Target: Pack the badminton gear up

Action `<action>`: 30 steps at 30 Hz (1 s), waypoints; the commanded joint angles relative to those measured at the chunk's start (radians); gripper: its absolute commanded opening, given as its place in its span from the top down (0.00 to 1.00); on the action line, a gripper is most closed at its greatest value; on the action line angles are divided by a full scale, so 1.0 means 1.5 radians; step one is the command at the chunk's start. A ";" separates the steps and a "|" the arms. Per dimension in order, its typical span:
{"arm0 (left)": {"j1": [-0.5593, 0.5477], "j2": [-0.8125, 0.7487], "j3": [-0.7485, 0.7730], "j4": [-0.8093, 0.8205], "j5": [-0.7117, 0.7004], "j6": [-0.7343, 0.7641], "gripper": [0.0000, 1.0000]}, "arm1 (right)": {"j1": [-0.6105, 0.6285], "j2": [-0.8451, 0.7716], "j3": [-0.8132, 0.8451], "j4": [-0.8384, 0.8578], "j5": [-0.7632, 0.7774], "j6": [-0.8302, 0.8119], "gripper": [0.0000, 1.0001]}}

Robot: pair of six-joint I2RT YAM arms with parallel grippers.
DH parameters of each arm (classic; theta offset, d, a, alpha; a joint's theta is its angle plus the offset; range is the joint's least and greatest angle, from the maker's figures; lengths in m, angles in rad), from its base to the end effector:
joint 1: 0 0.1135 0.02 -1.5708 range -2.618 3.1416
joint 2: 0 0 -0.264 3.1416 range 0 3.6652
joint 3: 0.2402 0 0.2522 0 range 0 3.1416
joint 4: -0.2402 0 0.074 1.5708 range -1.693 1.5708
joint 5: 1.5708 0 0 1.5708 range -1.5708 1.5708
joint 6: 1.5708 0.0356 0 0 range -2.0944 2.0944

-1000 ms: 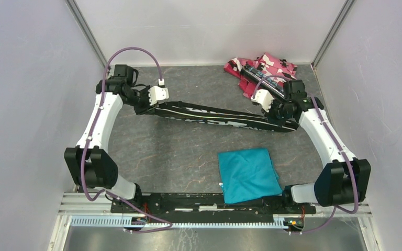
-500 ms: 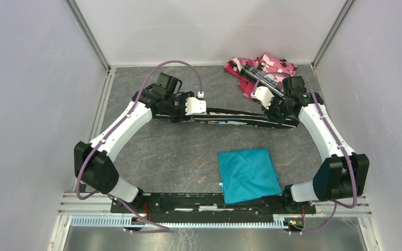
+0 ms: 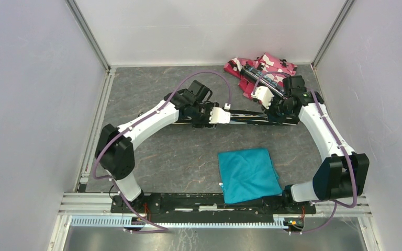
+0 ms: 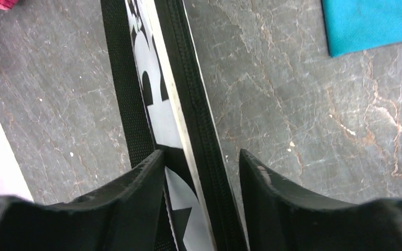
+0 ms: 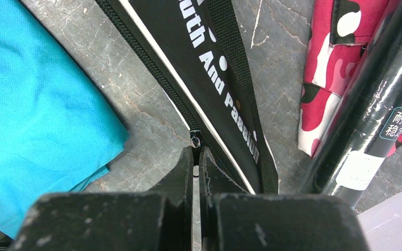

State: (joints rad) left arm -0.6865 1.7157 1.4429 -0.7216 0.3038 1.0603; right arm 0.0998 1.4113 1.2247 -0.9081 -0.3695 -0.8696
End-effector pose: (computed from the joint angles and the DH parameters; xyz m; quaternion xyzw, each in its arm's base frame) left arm 0.2787 -0.2421 0.2760 0.7541 0.5757 -0.0903 0.3030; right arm 0.2764 0.0406 0.2924 -0.4834 0.8251 0.0784 0.2819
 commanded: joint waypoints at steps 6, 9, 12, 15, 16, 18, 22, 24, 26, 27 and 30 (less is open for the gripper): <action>-0.023 0.008 0.041 0.020 -0.010 -0.023 0.74 | -0.008 -0.003 0.031 0.003 -0.007 -0.024 1.00; -0.022 0.002 0.036 -0.007 -0.037 -0.008 0.85 | -0.013 -0.003 0.030 -0.001 -0.001 -0.037 1.00; -0.020 -0.005 0.032 -0.033 -0.069 0.009 0.94 | -0.018 -0.004 0.024 -0.005 -0.002 -0.048 1.00; -0.010 -0.014 0.028 -0.047 -0.096 0.024 0.98 | -0.023 -0.008 0.010 -0.007 0.001 -0.058 1.00; -0.005 -0.015 0.028 -0.053 -0.104 0.030 0.98 | -0.024 -0.009 0.004 -0.007 0.003 -0.061 1.00; 0.005 -0.019 0.029 -0.064 -0.110 0.039 0.98 | -0.027 -0.012 -0.005 -0.006 0.006 -0.066 1.00; 0.023 -0.027 0.030 -0.086 -0.114 0.061 0.98 | -0.033 -0.012 -0.013 -0.006 0.015 -0.074 1.00; 0.032 -0.030 0.031 -0.097 -0.120 0.071 0.98 | -0.036 -0.012 -0.015 -0.005 0.018 -0.076 1.00; 0.045 -0.033 0.033 -0.109 -0.123 0.080 0.98 | -0.039 -0.011 -0.018 -0.005 0.022 -0.079 1.00; 0.049 -0.035 0.034 -0.114 -0.122 0.085 0.98 | -0.039 -0.011 -0.020 -0.004 0.023 -0.080 1.00; 0.070 -0.039 0.036 -0.130 -0.122 0.104 0.98 | -0.045 -0.010 -0.027 -0.001 0.030 -0.084 1.00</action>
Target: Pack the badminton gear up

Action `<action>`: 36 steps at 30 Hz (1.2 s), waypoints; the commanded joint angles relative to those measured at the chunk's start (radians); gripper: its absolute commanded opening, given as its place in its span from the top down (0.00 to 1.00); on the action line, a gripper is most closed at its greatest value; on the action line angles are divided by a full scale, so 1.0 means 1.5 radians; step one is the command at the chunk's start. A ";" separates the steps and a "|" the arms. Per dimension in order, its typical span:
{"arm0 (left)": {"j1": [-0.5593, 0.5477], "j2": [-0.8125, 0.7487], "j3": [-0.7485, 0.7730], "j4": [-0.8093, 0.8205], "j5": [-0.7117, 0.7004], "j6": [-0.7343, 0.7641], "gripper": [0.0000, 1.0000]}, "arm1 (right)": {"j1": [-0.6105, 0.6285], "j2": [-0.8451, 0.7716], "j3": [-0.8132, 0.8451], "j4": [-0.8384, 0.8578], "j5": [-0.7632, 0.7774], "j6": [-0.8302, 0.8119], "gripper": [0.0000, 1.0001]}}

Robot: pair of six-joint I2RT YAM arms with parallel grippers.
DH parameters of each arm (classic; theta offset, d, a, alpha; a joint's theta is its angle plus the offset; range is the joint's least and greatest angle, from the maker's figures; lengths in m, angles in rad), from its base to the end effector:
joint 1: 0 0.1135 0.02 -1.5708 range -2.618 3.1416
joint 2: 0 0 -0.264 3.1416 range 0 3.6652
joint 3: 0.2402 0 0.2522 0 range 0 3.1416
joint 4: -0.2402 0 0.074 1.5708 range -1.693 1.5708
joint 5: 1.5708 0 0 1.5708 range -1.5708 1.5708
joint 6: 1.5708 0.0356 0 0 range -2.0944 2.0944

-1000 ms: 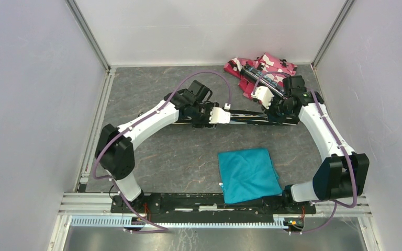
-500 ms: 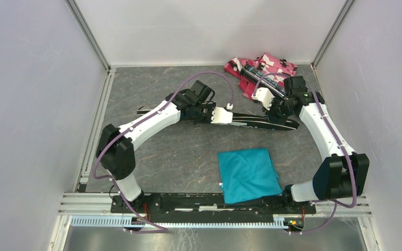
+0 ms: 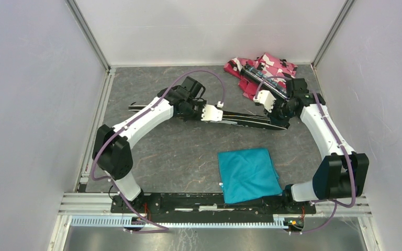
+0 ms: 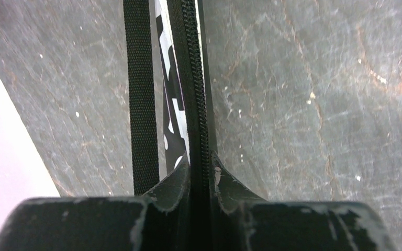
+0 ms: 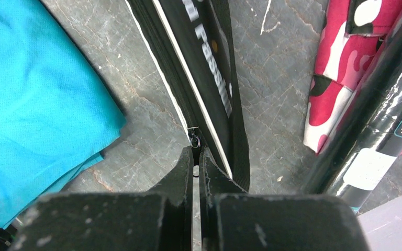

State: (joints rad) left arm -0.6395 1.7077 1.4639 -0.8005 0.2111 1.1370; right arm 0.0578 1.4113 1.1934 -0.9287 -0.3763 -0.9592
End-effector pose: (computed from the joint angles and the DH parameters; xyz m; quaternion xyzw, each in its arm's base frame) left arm 0.2867 -0.2226 0.2800 0.7624 0.5844 -0.0349 0.2759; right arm 0.2731 0.0289 0.2822 -0.5019 0.8197 0.0745 0.2658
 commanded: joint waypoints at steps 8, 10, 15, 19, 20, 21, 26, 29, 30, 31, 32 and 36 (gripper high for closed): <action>0.098 -0.053 0.009 -0.099 -0.040 0.102 0.98 | -0.048 -0.003 -0.028 0.025 0.050 -0.042 1.00; 0.107 -0.055 0.006 -0.100 -0.037 0.108 0.98 | -0.061 0.001 -0.035 0.028 0.052 -0.046 1.00; 0.117 -0.057 0.007 -0.114 -0.025 0.114 0.98 | -0.078 0.011 -0.055 0.045 0.058 -0.054 1.00; 0.117 -0.056 0.010 -0.122 -0.012 0.115 0.98 | -0.085 0.019 -0.065 0.057 0.058 -0.053 1.00; 0.118 -0.056 0.011 -0.124 -0.009 0.115 0.98 | -0.086 0.022 -0.067 0.060 0.058 -0.053 1.00; 0.118 -0.054 0.012 -0.127 -0.005 0.114 0.98 | -0.087 0.023 -0.070 0.062 0.058 -0.053 1.00; 0.117 -0.045 0.023 -0.140 0.005 0.110 0.98 | -0.093 0.030 -0.088 0.077 0.068 -0.056 1.00; 0.118 -0.045 0.027 -0.140 0.015 0.110 0.98 | -0.096 0.034 -0.101 0.083 0.066 -0.057 1.00; 0.118 -0.045 0.027 -0.140 0.020 0.110 0.98 | -0.096 0.035 -0.107 0.086 0.065 -0.057 1.00; 0.117 -0.046 0.028 -0.140 0.025 0.109 0.98 | -0.096 0.037 -0.113 0.090 0.063 -0.057 1.00; 0.118 -0.045 0.030 -0.140 0.030 0.109 0.98 | -0.096 0.039 -0.117 0.095 0.062 -0.056 1.00; 0.115 -0.046 0.030 -0.140 0.047 0.109 0.98 | -0.096 0.057 -0.125 0.110 0.057 -0.049 1.00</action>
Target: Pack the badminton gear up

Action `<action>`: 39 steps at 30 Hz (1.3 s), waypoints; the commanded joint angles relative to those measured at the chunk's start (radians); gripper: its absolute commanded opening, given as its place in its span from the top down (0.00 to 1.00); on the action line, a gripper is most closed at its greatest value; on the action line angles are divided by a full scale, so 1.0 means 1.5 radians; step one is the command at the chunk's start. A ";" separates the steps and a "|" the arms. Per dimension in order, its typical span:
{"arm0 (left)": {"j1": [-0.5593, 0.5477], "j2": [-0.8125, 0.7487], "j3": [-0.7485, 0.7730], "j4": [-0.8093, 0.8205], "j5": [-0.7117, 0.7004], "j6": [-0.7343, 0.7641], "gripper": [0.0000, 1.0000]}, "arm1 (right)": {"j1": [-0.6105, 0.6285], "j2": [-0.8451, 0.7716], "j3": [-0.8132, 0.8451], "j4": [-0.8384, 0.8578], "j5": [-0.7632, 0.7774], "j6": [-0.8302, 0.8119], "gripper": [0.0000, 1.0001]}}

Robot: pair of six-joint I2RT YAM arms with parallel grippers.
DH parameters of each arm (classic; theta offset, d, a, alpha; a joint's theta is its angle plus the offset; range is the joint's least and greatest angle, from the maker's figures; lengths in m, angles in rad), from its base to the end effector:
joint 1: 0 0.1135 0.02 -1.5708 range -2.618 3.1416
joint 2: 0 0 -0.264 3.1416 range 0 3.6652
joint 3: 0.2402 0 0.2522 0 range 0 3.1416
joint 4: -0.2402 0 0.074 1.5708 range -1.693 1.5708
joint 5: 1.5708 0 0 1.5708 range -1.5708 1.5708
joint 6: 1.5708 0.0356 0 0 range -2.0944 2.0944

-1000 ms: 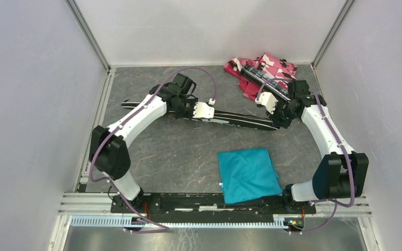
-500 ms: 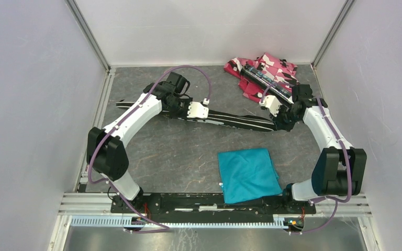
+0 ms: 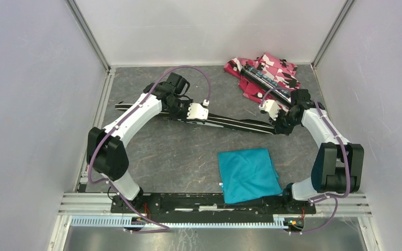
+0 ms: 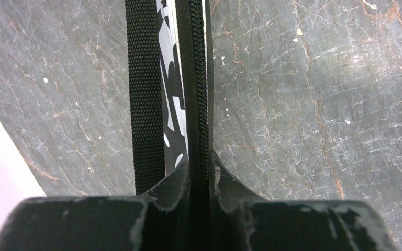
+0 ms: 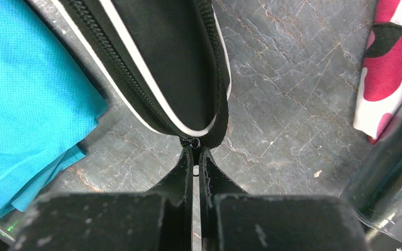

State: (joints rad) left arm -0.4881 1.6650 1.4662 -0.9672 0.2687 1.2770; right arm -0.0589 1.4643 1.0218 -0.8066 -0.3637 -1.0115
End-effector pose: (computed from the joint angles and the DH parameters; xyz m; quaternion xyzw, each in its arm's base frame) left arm 0.2954 -0.1675 0.2872 0.7669 0.5958 -0.0446 0.2343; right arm 0.2732 -0.0034 0.2236 -0.4708 0.8495 0.0732 0.2265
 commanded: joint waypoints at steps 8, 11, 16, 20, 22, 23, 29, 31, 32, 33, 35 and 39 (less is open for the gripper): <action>0.006 -0.025 0.011 -0.008 0.005 0.025 0.98 | -0.020 0.021 0.017 0.008 0.039 -0.014 1.00; -0.015 -0.039 -0.022 0.044 -0.023 0.027 0.98 | -0.021 0.003 0.040 -0.019 0.001 -0.016 0.75; -0.065 -0.037 -0.057 0.152 -0.067 0.029 0.98 | -0.021 -0.042 0.081 -0.069 -0.074 -0.013 0.32; -0.110 -0.017 -0.059 0.230 -0.107 0.035 0.98 | -0.021 -0.069 0.114 -0.090 -0.105 0.005 0.05; -0.132 -0.005 -0.062 0.264 -0.119 0.039 0.97 | -0.021 -0.081 0.126 -0.089 -0.114 0.023 0.02; -0.142 0.005 -0.063 0.275 -0.126 0.042 0.97 | -0.021 -0.086 0.130 -0.087 -0.116 0.033 0.02; -0.176 0.065 -0.085 0.338 -0.158 0.051 0.92 | -0.020 -0.109 0.147 -0.054 -0.132 0.092 0.02; -0.182 0.073 -0.112 0.381 -0.165 0.052 0.90 | -0.020 -0.116 0.142 -0.032 -0.141 0.112 0.02; -0.184 0.075 -0.125 0.399 -0.169 0.053 0.89 | -0.020 -0.117 0.140 -0.025 -0.146 0.121 0.02; -0.186 0.078 -0.143 0.412 -0.171 0.055 0.88 | -0.020 -0.118 0.139 -0.017 -0.152 0.131 0.02; -0.186 0.084 -0.158 0.420 -0.176 0.056 0.85 | -0.020 -0.114 0.139 -0.006 -0.165 0.146 0.02; -0.185 0.086 -0.184 0.422 -0.177 0.048 0.77 | -0.020 -0.106 0.138 0.011 -0.185 0.164 0.02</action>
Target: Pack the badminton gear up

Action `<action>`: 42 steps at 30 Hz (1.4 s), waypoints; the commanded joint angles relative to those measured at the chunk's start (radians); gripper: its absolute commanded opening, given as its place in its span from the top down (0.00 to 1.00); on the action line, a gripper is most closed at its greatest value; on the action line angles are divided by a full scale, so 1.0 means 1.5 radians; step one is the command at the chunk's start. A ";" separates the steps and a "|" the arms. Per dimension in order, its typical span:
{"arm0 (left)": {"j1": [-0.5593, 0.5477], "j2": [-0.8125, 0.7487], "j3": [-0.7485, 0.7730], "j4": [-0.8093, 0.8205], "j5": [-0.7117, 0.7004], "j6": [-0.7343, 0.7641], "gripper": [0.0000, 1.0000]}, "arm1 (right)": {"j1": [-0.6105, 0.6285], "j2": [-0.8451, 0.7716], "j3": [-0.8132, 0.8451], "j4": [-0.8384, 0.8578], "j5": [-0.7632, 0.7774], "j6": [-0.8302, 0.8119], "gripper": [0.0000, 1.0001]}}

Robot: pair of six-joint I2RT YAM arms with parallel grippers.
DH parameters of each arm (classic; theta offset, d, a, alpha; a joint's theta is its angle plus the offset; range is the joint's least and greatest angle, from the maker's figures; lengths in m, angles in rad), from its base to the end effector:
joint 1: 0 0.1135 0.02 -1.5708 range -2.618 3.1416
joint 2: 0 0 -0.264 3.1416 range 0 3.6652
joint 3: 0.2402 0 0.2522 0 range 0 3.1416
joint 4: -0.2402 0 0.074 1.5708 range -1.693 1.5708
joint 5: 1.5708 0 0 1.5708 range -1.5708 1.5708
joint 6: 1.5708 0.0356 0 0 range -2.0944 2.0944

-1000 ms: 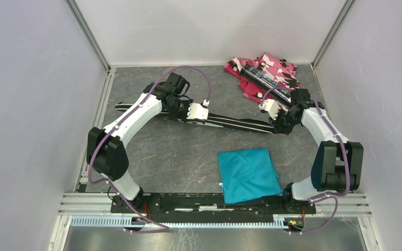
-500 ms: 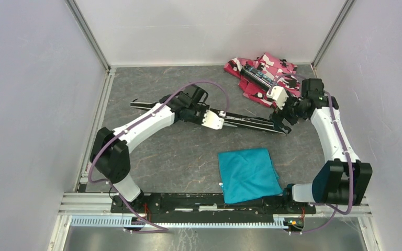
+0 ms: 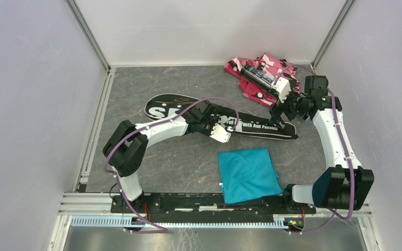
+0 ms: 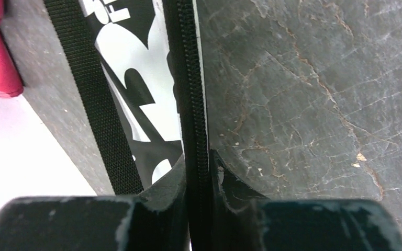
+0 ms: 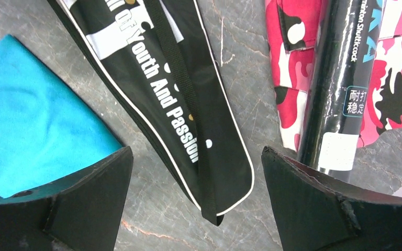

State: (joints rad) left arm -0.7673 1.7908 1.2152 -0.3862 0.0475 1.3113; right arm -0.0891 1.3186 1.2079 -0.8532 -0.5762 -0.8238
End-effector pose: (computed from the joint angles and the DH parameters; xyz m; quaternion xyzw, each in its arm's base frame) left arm 0.2712 -0.2639 0.1983 0.8258 0.4772 0.0587 0.2948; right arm 0.2641 -0.0041 0.3164 -0.4078 0.8234 0.1171 0.3767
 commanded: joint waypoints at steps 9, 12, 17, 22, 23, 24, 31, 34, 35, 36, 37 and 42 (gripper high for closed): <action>0.002 -0.007 -0.034 0.010 -0.030 -0.051 0.45 | 0.002 -0.015 0.010 0.111 -0.064 0.097 0.02; 0.004 -0.021 -0.031 -0.012 -0.030 -0.096 0.29 | 0.004 -0.018 0.010 0.129 -0.063 0.112 0.02; 0.013 -0.073 -0.033 -0.059 -0.001 -0.142 0.00 | 0.007 -0.024 0.007 0.152 -0.063 0.131 0.02; 0.048 -0.163 -0.044 -0.085 0.073 -0.196 0.00 | 0.008 -0.027 0.016 0.176 -0.057 0.154 0.02; 0.062 -0.183 -0.046 -0.081 0.090 -0.212 0.00 | 0.008 -0.027 0.019 0.181 -0.055 0.159 0.02; 0.077 -0.202 -0.049 -0.070 0.104 -0.235 0.00 | 0.009 -0.027 0.023 0.184 -0.053 0.163 0.02; 0.205 -0.337 -0.109 0.144 0.123 -0.510 0.00 | 0.009 -0.034 0.029 0.249 -0.019 0.222 0.02; 0.260 -0.368 -0.125 0.221 0.094 -0.636 0.00 | 0.009 -0.039 0.022 0.290 0.005 0.256 0.02; 0.276 -0.375 -0.129 0.244 0.078 -0.677 0.00 | 0.009 -0.040 0.019 0.300 0.015 0.267 0.02; 0.295 -0.381 -0.133 0.264 0.063 -0.716 0.00 | 0.009 -0.042 0.013 0.320 0.033 0.277 0.02; 0.312 -0.387 -0.137 0.286 0.051 -0.756 0.00 | 0.009 -0.045 0.008 0.333 0.050 0.291 0.02; 0.401 -0.399 -0.153 0.342 0.034 -0.883 0.00 | 0.008 -0.071 -0.032 0.399 0.118 0.347 0.02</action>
State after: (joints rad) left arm -0.2401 1.2201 1.0016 -0.0193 0.1322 0.2531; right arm -0.0784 1.2694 1.1999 -0.3904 -0.5026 -0.4030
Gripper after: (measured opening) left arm 0.994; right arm 0.979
